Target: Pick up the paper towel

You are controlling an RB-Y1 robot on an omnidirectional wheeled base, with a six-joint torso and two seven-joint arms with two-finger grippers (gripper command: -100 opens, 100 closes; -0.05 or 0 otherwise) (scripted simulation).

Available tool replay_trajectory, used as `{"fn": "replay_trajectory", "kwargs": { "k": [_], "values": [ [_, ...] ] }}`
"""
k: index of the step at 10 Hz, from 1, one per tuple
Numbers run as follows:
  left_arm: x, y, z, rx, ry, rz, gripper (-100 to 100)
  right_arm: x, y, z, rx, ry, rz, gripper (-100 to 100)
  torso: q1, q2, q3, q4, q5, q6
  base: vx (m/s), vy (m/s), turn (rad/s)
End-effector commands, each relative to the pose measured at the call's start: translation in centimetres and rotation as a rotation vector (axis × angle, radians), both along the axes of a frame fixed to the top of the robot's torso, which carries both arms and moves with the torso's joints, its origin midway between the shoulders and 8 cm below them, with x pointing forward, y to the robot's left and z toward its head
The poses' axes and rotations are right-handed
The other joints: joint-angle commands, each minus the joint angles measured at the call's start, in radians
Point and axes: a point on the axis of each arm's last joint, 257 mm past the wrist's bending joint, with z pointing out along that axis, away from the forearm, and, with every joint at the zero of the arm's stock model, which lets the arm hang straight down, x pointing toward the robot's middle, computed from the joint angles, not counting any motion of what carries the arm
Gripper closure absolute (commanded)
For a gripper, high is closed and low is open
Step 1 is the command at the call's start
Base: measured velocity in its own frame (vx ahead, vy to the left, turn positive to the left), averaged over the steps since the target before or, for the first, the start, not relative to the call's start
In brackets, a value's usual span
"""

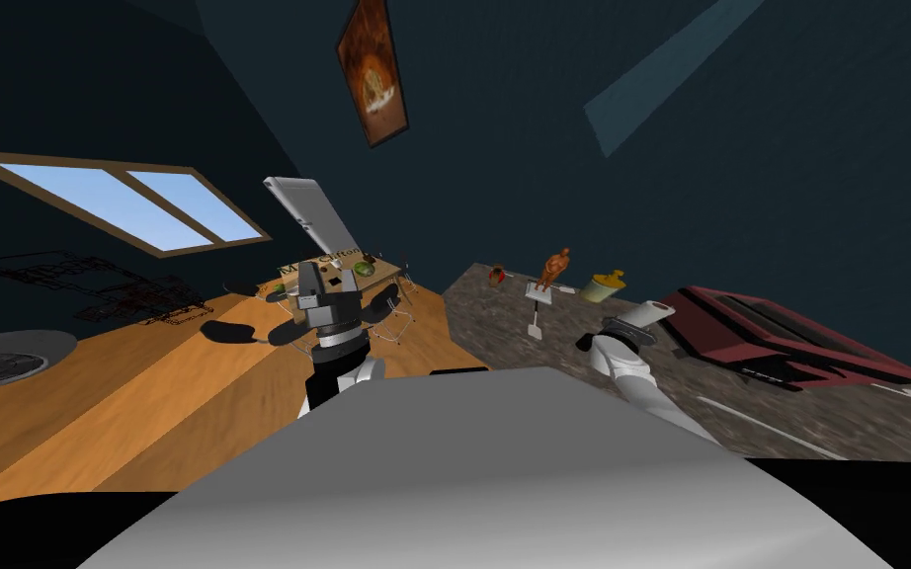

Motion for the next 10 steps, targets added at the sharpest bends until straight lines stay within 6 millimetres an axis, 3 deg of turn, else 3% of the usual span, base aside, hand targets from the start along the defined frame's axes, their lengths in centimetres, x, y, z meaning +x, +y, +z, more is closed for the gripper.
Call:
{"fn": "replay_trajectory", "kwargs": {
  "k": [1, 4, 5, 6, 9, 10],
  "values": [
    [0.0, 0.0, 0.0, 0.0, 0.0, 0.0, 0, 0.0, 0.0, 0.0, 0.0, 0.0, 0.0, 100, 0.0, 0.0, 0.0, 0.0, 0.0, 0.0, 0.002, 0.0, -0.017],
    [0.0, 0.0, 0.0, 0.0, 0.0, 0.0, 0, -0.1, -0.1, 0.0, 0.0, 0.0, -0.003, 100, 0.0, -0.001, 0.0, 0.0, 0.0, -0.002, 0.0, 0.0, 0.0],
    [0.0, 0.0, 0.0, 0.0, 0.0, 0.0, 0, -0.1, -0.1, 0.0, 0.0, 0.0, -0.003, 0, 0.0, -0.001, 0.0, 0.0, 0.0, -0.002, 0.0, 0.0, 0.0],
    [0.0, 0.0, 0.0, 0.0, 0.0, 0.0, 0, 2.3, 1.6, -1.0, 0.013, 0.003, 0.024, 100, 0.0, -0.001, 0.0, 0.0, 0.0, -0.002, 0.0, -0.02, -0.337],
    [0.0, 0.0, 0.0, 0.0, 0.0, 0.0, 0, 7.9, 5.5, -1.8, 0.034, -0.011, 0.094, 100, -0.002, 0.0, -0.001, -0.001, -0.003, -0.001, 0.004, -0.028, -0.303],
    [0.0, 0.0, 0.0, 0.0, 0.0, 0.0, 0, 8.4, 6.2, -2.2, 0.035, 0.002, 0.113, 100, -0.003, -0.001, -0.002, -0.002, -0.005, -0.001, 0.006, -0.019, -0.151]
  ]
}}
